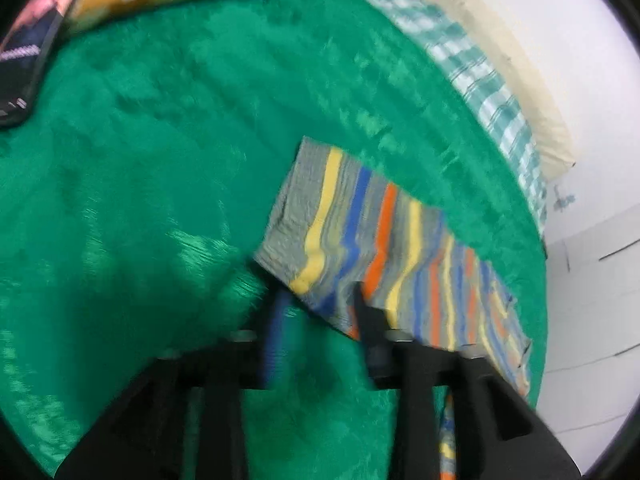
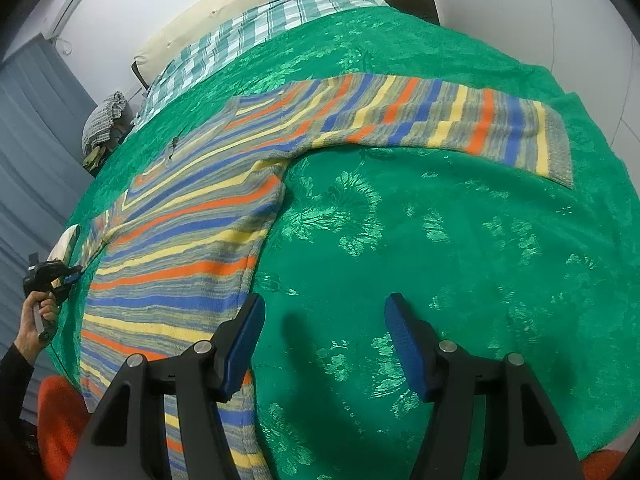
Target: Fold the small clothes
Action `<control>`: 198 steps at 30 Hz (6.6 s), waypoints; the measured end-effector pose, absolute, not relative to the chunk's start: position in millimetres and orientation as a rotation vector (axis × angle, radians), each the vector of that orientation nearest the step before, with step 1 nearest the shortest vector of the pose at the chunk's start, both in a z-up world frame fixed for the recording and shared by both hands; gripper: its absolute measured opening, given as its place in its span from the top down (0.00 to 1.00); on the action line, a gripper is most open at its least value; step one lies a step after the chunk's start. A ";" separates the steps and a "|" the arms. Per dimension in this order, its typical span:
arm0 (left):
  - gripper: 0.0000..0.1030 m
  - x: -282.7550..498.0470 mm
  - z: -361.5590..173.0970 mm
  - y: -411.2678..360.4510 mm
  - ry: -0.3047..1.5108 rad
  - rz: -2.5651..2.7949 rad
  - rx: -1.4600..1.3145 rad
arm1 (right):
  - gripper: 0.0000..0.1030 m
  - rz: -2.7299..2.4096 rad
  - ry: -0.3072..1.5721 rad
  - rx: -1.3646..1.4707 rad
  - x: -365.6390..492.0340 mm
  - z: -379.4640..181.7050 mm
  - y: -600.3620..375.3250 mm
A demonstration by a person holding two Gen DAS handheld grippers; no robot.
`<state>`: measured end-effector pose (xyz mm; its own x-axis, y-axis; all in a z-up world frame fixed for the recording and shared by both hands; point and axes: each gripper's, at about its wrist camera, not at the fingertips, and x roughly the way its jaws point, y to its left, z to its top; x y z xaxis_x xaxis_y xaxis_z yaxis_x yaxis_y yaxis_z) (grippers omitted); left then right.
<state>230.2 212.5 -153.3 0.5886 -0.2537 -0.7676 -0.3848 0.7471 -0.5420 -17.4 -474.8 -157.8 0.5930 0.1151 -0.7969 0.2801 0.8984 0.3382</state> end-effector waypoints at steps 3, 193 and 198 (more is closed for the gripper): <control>0.31 222.3 -135.7 235.2 0.867 0.135 -0.738 | 0.40 -0.107 0.934 0.462 -18.5 -157.4 -474.6; 0.00 105.4 -187.4 29.1 0.943 -0.079 0.051 | 0.00 -0.364 1.021 0.197 -13.4 -189.0 -437.0; 0.00 105.5 -187.5 29.1 0.942 -0.078 0.052 | 0.00 -0.366 1.020 0.194 -13.7 -188.8 -436.3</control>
